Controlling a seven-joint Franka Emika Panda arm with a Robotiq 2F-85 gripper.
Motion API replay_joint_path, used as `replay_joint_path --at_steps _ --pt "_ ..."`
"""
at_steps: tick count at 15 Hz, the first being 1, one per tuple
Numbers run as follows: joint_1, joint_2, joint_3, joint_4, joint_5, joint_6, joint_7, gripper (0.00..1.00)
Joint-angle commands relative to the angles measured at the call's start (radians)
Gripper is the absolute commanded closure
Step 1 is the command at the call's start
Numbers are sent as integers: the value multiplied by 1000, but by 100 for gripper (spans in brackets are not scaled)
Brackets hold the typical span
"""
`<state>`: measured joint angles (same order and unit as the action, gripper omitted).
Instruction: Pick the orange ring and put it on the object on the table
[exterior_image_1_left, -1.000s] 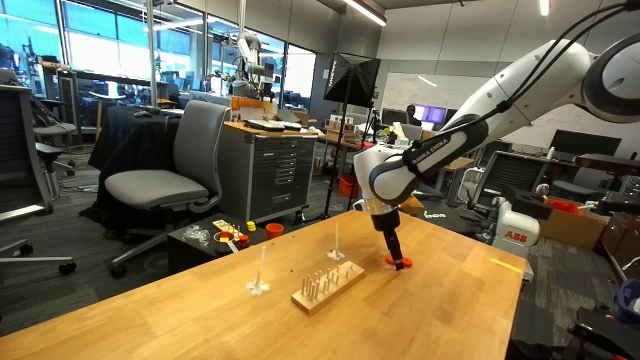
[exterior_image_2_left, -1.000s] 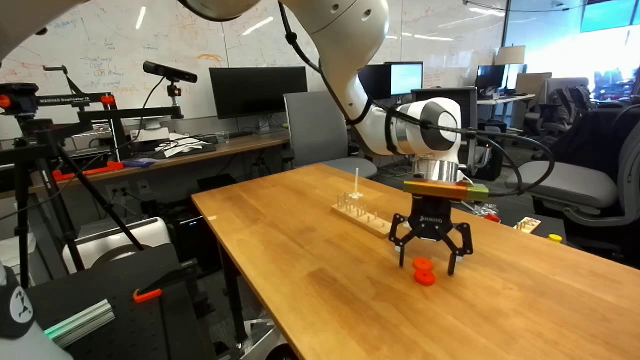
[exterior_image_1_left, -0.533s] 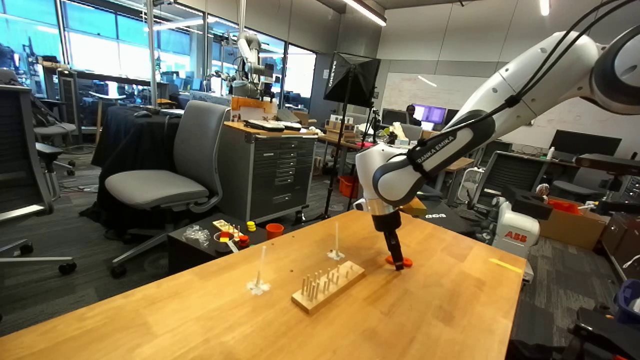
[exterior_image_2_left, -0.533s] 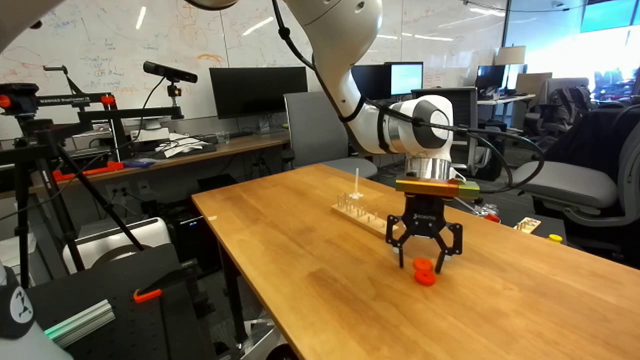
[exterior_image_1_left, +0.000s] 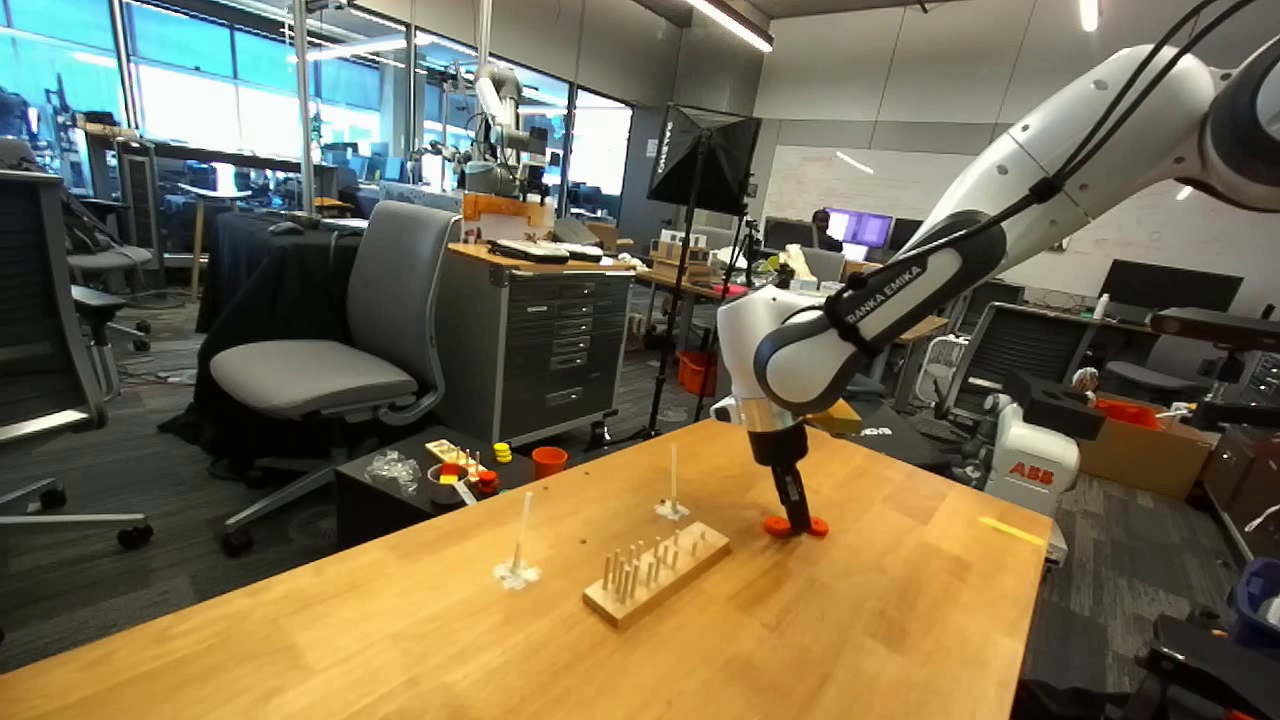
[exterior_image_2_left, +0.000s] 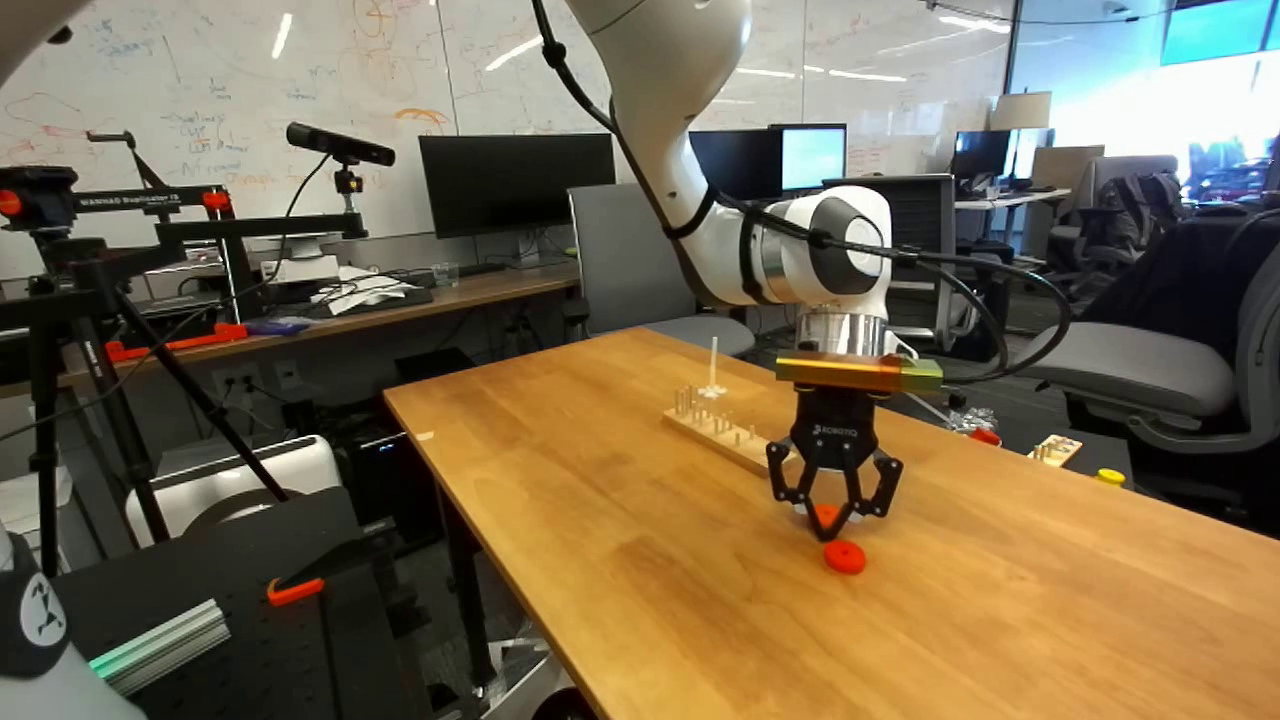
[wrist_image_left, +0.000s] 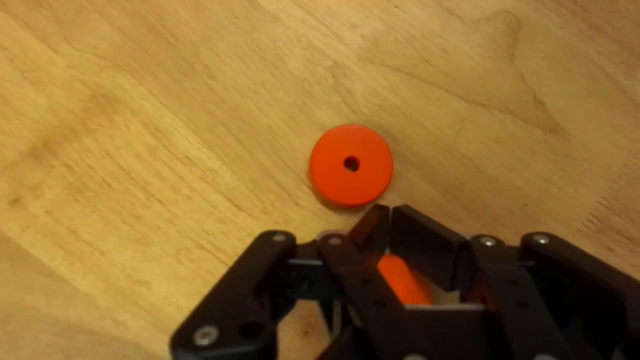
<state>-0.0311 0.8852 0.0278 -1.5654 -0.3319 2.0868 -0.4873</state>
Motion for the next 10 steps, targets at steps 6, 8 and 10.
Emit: replay_joint_path --at_steps 6,8,10 --pt "2 -37 -6 -73 -6 53 29 43" --pt "-4 -53 -5 -106 -7 101 39 28" --pt "-8 -64 -5 -133 -5 143 41 12"
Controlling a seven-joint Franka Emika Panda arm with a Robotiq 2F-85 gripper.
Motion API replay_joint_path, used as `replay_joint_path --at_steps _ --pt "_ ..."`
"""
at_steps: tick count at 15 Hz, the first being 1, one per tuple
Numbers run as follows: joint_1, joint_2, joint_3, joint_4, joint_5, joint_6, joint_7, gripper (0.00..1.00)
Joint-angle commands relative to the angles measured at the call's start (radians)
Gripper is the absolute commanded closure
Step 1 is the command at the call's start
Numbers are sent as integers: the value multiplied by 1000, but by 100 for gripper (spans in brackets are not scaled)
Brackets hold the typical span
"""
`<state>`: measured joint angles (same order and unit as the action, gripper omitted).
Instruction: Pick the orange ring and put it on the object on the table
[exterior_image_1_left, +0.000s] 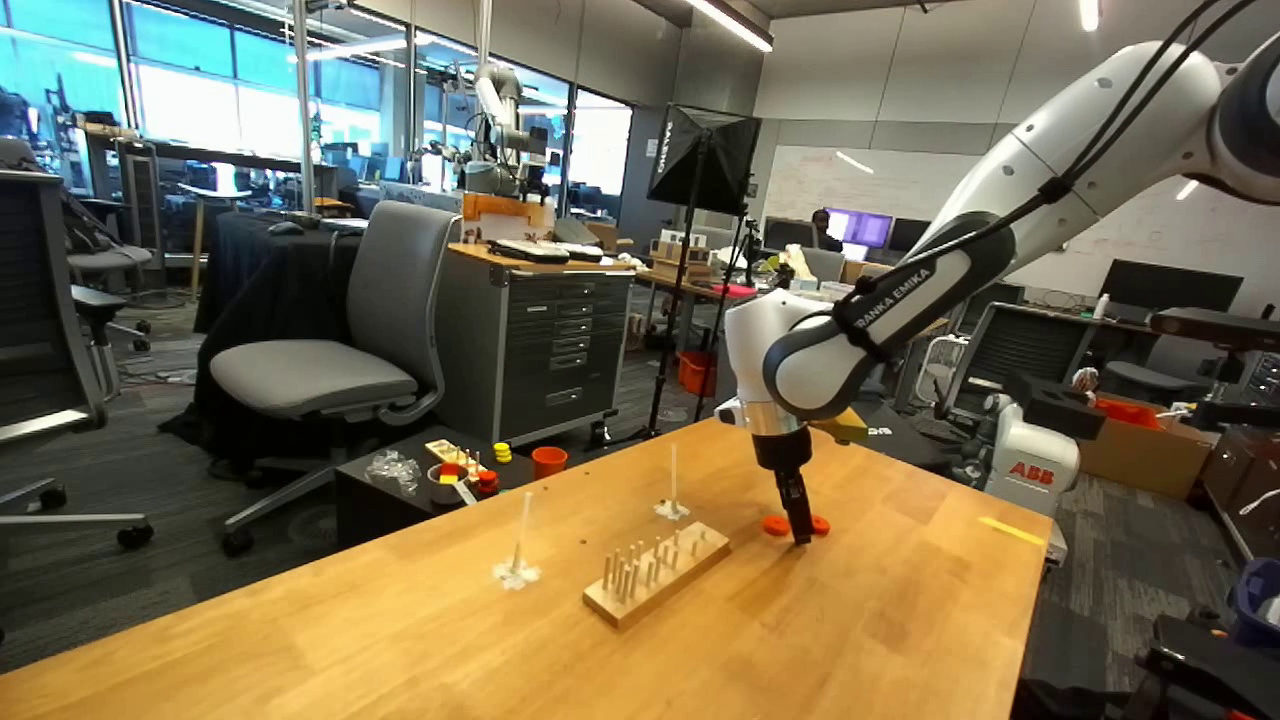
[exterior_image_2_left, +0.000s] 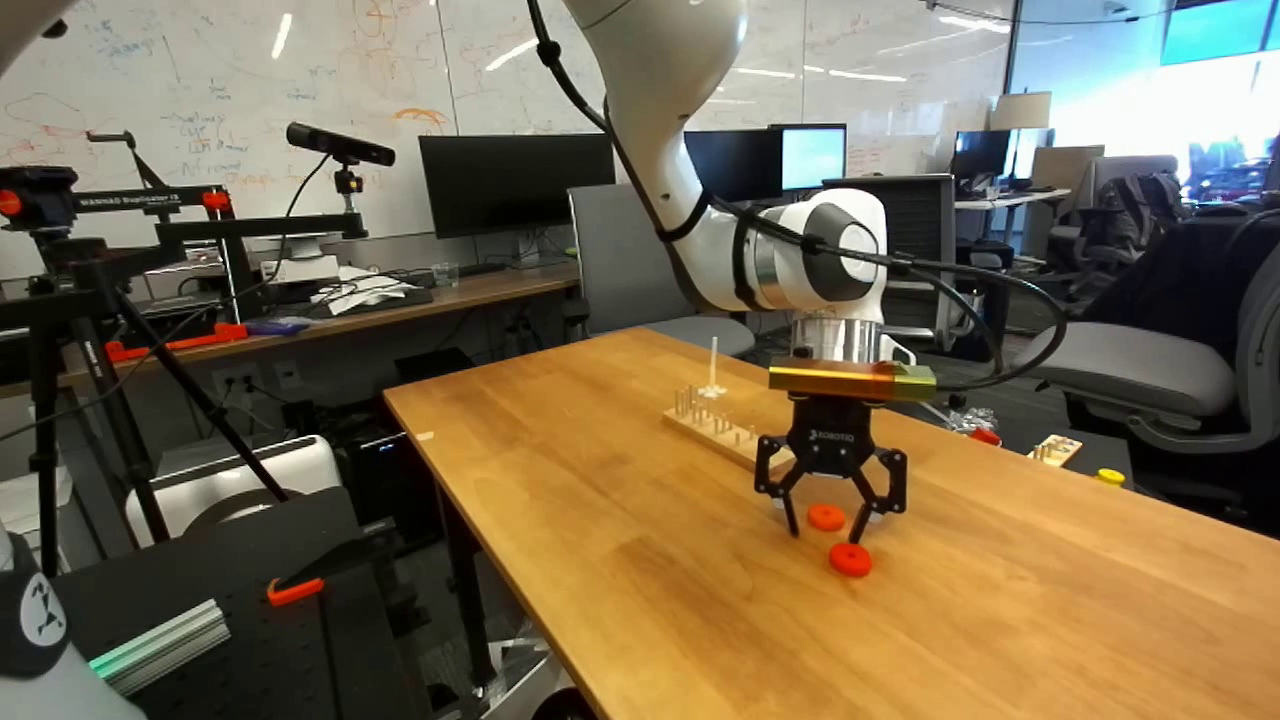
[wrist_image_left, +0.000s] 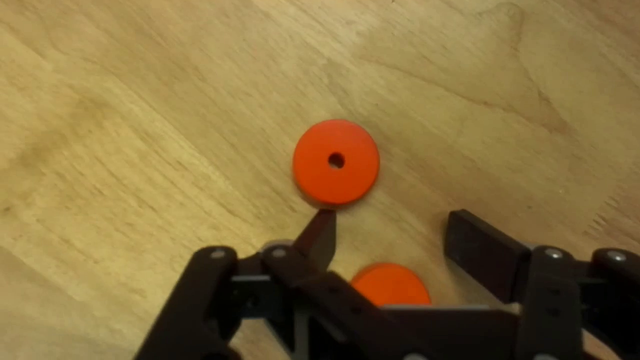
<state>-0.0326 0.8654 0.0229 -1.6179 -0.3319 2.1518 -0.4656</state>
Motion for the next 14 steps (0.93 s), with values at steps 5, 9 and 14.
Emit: replay_joint_path --at_steps 5,9,14 --pt "-32 -67 10 -155 8 215 10 0" --pt "-48 -93 17 -221 17 315 3 0" --pt "-58 -133 21 -299 13 413 -7 0"
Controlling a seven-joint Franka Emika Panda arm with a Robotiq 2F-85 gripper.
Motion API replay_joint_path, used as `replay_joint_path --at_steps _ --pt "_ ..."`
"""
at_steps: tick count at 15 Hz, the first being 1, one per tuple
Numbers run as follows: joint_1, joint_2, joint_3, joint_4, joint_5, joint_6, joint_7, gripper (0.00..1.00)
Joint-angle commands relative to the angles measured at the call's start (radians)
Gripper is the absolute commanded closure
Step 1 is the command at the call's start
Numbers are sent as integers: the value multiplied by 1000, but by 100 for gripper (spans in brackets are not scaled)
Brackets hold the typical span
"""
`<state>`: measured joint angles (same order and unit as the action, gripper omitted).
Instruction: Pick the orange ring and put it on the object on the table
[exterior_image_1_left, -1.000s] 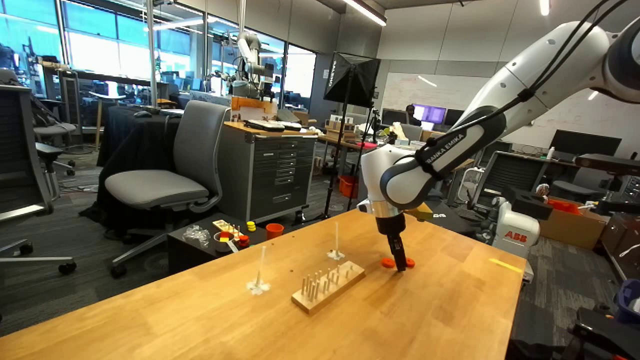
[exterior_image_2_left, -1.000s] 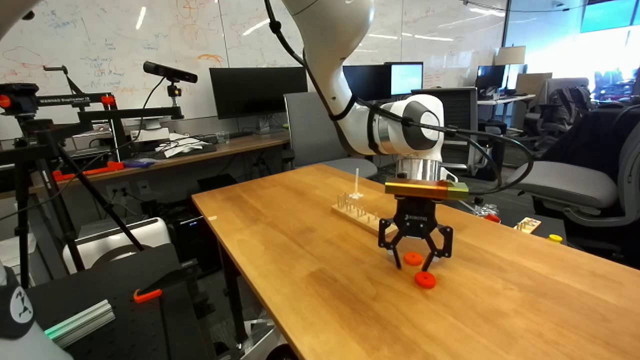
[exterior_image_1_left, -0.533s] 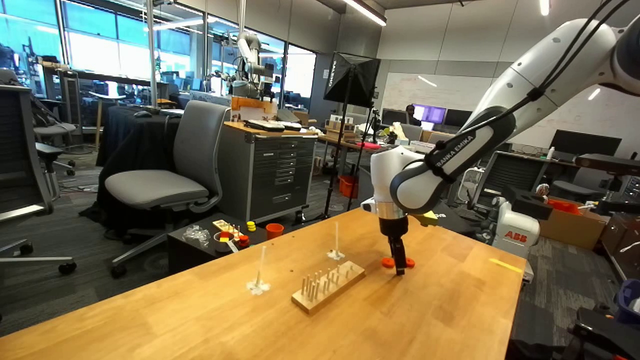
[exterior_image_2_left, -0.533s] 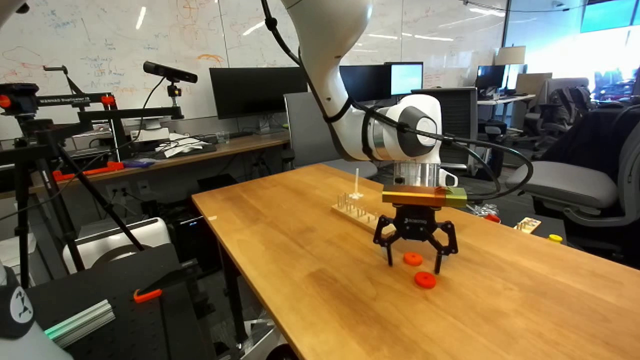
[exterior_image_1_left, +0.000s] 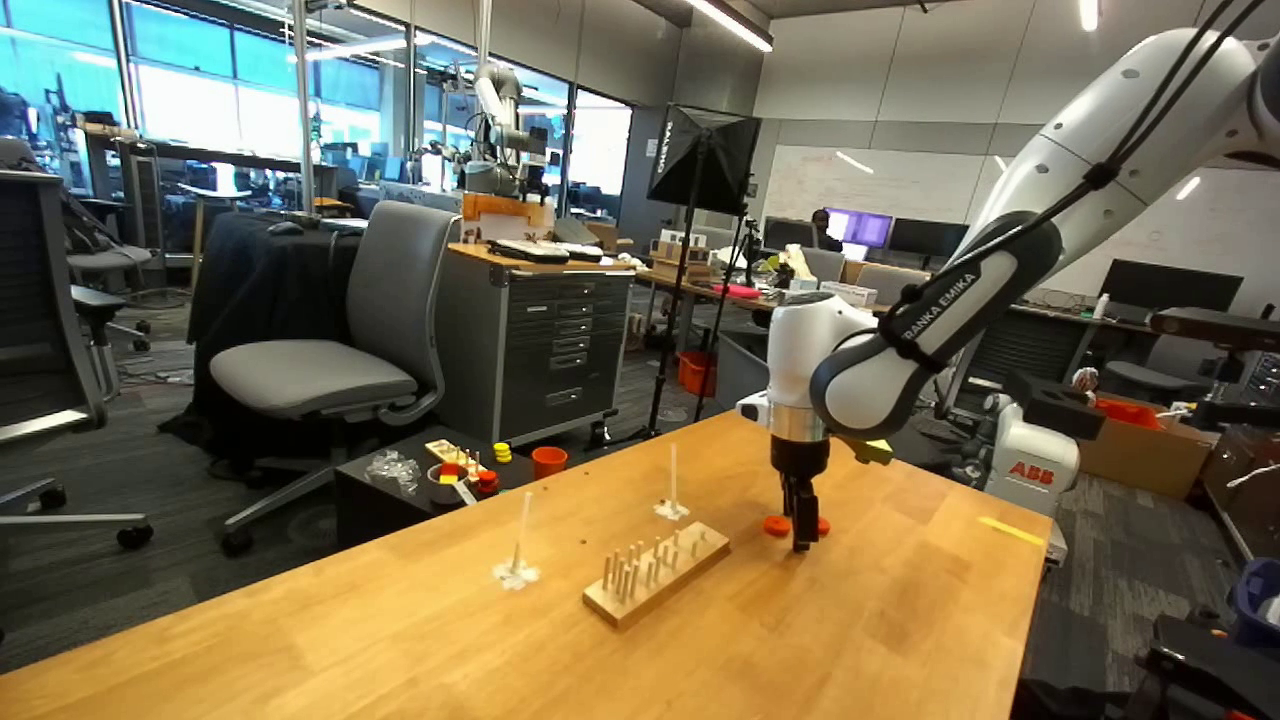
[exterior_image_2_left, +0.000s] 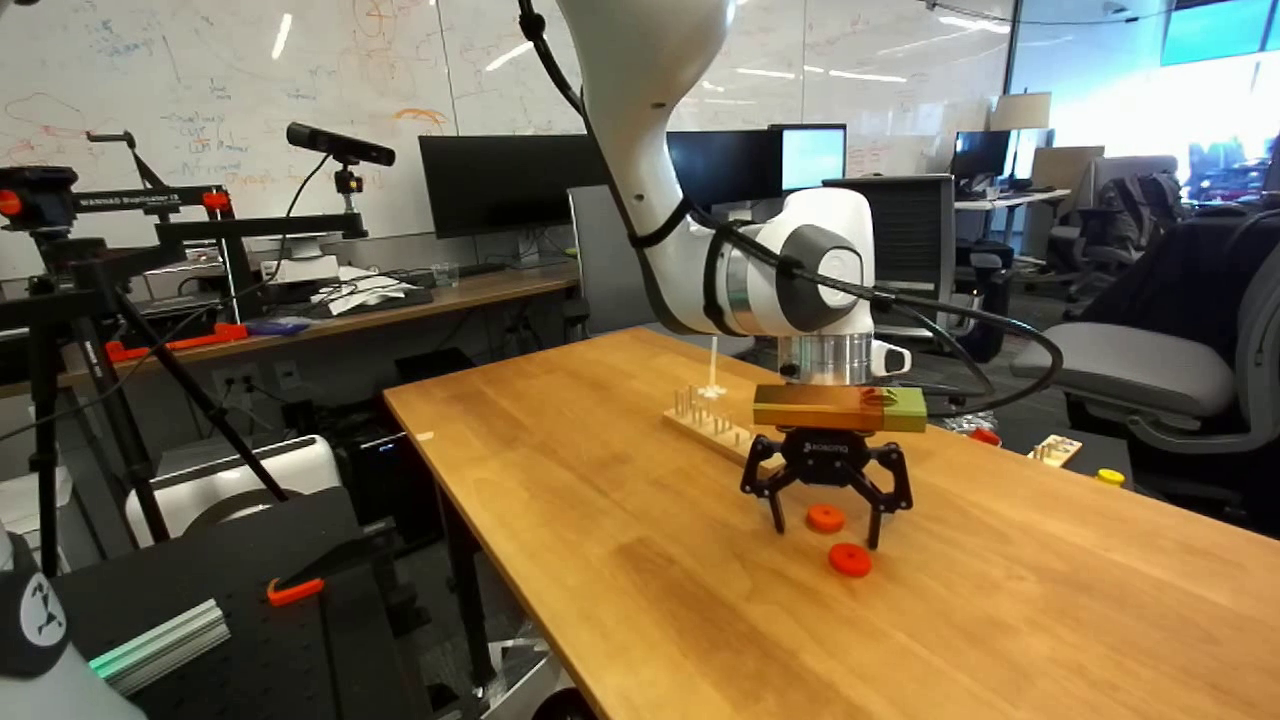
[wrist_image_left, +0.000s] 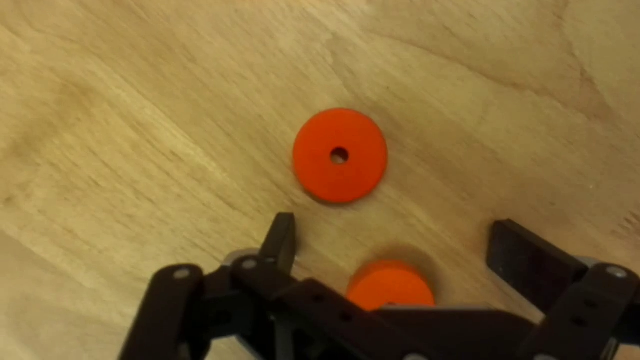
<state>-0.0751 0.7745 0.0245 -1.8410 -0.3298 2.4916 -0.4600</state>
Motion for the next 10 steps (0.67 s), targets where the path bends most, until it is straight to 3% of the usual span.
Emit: replay_joint_path --at_steps 1,10 --pt "-15 -52 19 -89 11 85 -12 0" --pt "-15 -98 49 -117 34 89 -19 0"
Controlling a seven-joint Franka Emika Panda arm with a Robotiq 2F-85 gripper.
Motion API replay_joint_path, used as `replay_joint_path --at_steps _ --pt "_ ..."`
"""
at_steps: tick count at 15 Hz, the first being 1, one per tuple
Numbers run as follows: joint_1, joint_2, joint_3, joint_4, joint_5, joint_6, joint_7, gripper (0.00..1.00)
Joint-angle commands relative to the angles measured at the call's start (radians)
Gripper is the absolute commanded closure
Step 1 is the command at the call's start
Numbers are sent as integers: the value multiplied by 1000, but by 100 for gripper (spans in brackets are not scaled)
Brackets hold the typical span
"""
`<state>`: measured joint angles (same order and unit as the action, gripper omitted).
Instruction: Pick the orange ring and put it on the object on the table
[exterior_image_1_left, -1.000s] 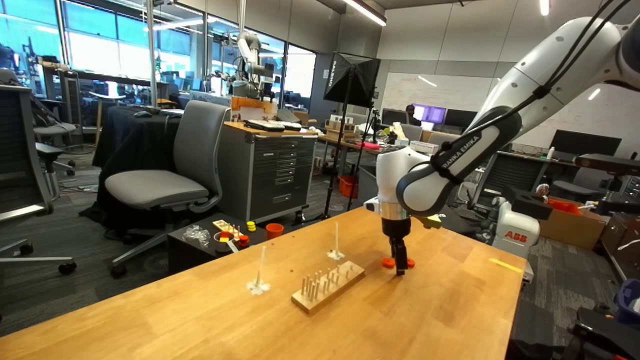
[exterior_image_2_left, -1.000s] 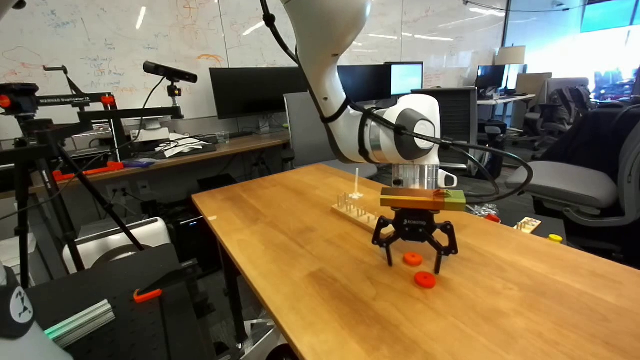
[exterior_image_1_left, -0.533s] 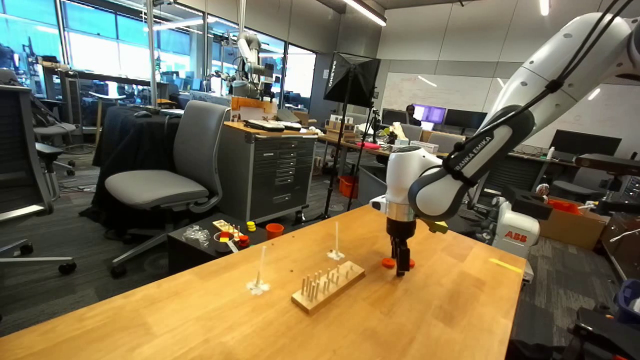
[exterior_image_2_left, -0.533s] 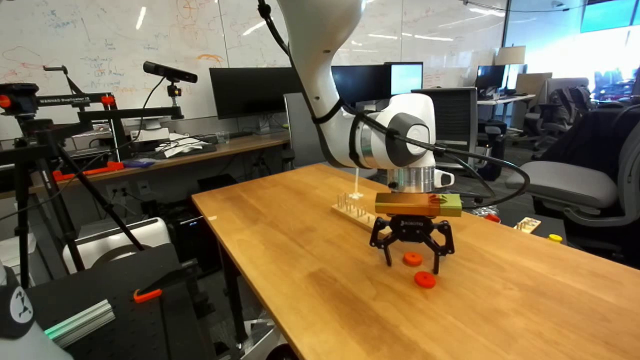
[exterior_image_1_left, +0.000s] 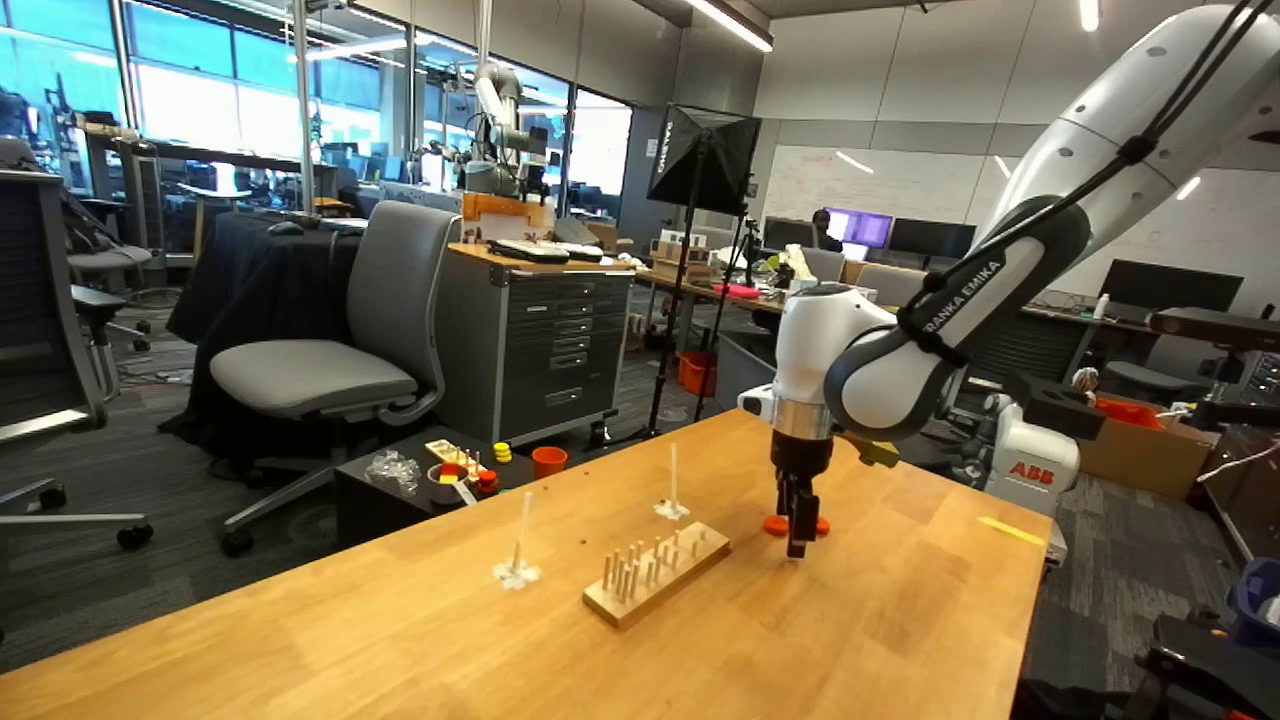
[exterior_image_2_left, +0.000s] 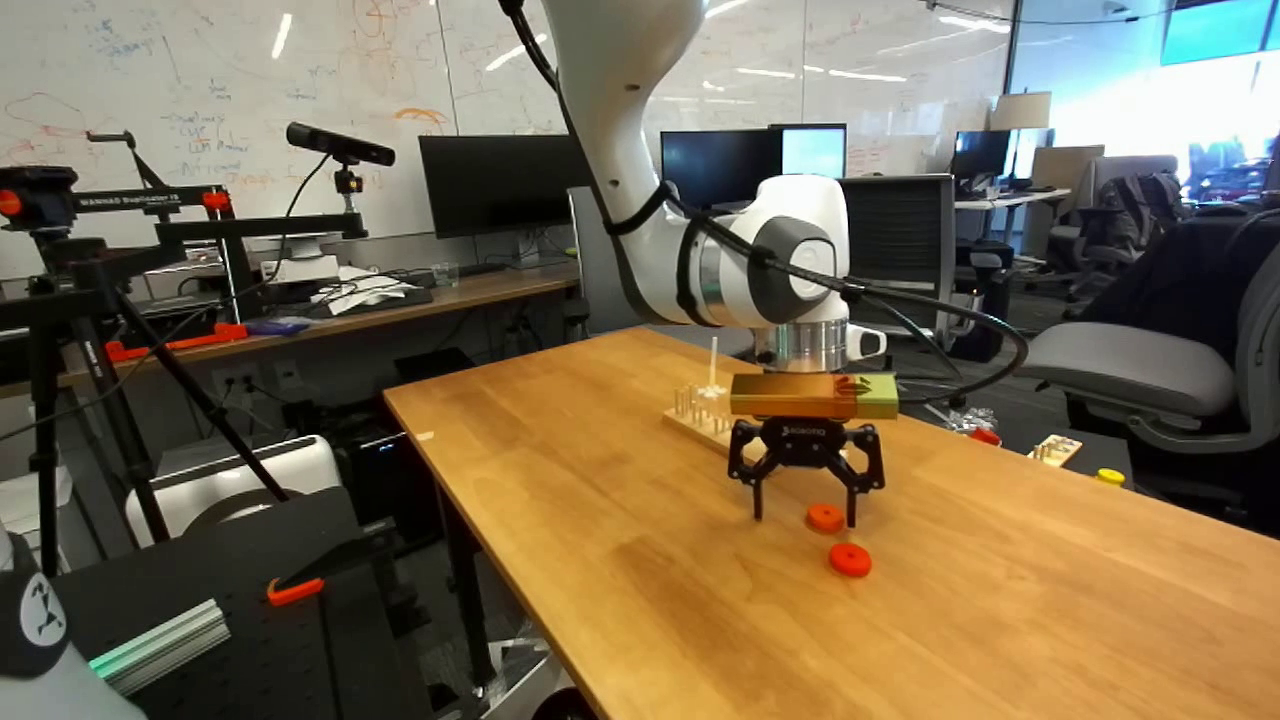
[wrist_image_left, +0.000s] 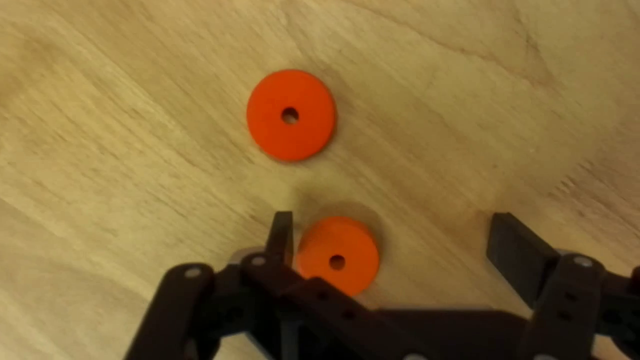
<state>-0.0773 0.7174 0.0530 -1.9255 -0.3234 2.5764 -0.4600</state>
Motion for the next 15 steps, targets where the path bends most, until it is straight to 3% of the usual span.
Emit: replay_joint_path --at_steps 1,9,15 --pt "-14 -42 23 -29 31 0 -21 0" --pt "-19 -25 28 31 74 -52 -25 0" --pt "-7 13 21 118 93 -165 -15 0"
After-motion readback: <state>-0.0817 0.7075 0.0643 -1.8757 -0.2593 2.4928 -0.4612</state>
